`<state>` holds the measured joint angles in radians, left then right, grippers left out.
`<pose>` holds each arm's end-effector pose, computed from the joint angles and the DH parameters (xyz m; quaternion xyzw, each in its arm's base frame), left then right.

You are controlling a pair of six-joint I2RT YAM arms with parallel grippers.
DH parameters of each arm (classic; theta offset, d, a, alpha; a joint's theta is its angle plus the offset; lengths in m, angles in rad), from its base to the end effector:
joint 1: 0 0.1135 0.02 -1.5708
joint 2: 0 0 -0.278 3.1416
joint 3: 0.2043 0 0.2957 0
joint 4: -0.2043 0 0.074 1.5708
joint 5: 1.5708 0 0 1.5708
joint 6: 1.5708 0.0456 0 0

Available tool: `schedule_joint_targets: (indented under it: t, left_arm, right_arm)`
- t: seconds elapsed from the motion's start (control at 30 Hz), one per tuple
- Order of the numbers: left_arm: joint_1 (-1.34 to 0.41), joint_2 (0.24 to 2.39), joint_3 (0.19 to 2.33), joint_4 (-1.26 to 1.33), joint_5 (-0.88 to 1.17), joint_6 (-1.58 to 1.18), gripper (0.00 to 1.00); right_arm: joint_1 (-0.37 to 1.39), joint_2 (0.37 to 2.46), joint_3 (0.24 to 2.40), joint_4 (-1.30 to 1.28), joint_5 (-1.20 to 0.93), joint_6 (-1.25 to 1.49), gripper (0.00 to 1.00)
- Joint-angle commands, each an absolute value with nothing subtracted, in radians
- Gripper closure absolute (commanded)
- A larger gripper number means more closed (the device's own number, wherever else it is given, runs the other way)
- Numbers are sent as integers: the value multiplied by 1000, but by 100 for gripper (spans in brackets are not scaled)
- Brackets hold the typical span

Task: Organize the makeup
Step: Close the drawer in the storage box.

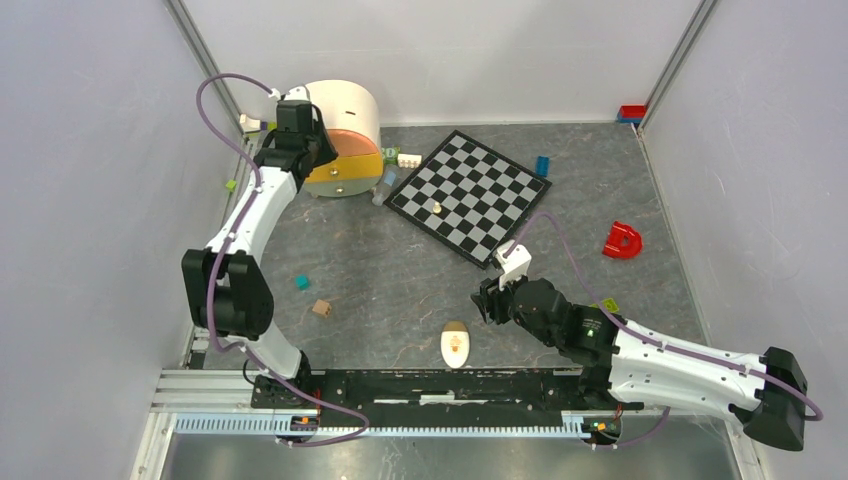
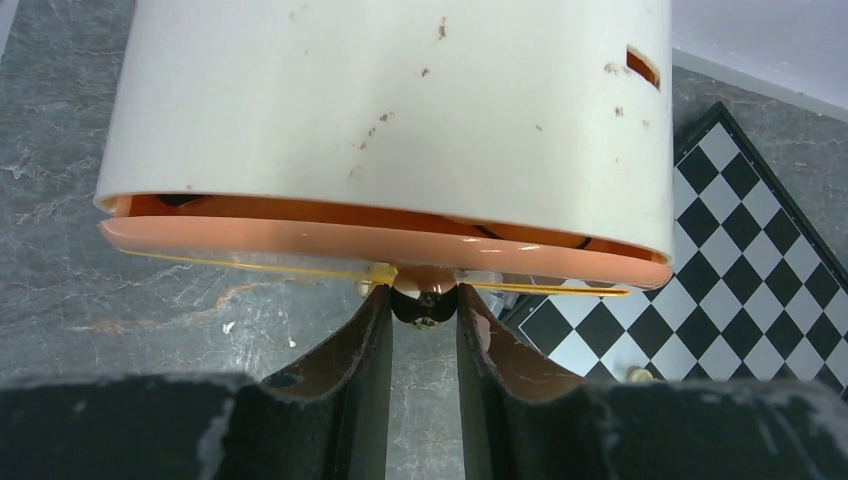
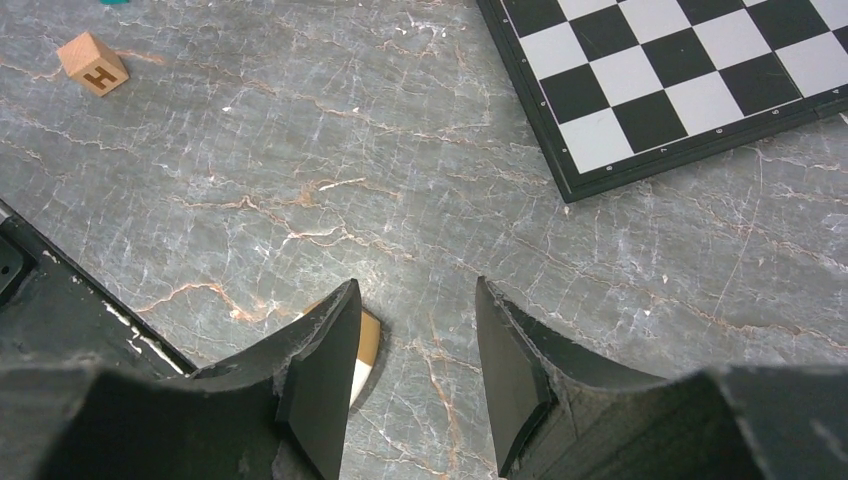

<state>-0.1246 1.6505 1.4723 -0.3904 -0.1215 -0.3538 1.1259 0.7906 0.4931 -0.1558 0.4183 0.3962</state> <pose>0.4355 -0.0490 0.3341 -0.1291 0.8664 -0.0619 0.4785 0.1126 0.1932 0.2329 -0.1931 0.8141 0.2302 0.4969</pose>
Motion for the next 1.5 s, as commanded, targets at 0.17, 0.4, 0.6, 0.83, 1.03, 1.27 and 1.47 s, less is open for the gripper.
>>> schedule_joint_targets:
  t: [0.17, 0.4, 0.6, 0.83, 1.03, 1.27, 1.47]
  left_arm:
    - [-129, 1691, 1528, -341, -122, -319, 68]
    - [-129, 1680, 1523, -347, -112, -325, 56]
    - [-129, 1634, 1508, -359, -98, -334, 49]
    - [-129, 1526, 1439, -376, -100, -364, 42]
    - [-129, 1348, 1252, -368, -78, -450, 42]
    - [-129, 1140, 1017, -388, -16, -512, 42]
    - [-129, 1037, 900, -461, -52, -509, 40]
  right_arm:
    - [1129, 776, 494, -160, 448, 394, 47]
    - [1129, 759, 493, -173, 455, 399, 47]
    - [1129, 758, 507, -191, 458, 400, 47]
    - [1129, 747, 512, -208, 457, 418, 46]
    - [1129, 748, 519, -253, 446, 477, 46]
    - [1129, 779, 566, -422, 513, 598, 46]
    - [1129, 828, 615, -558, 566, 676, 38]
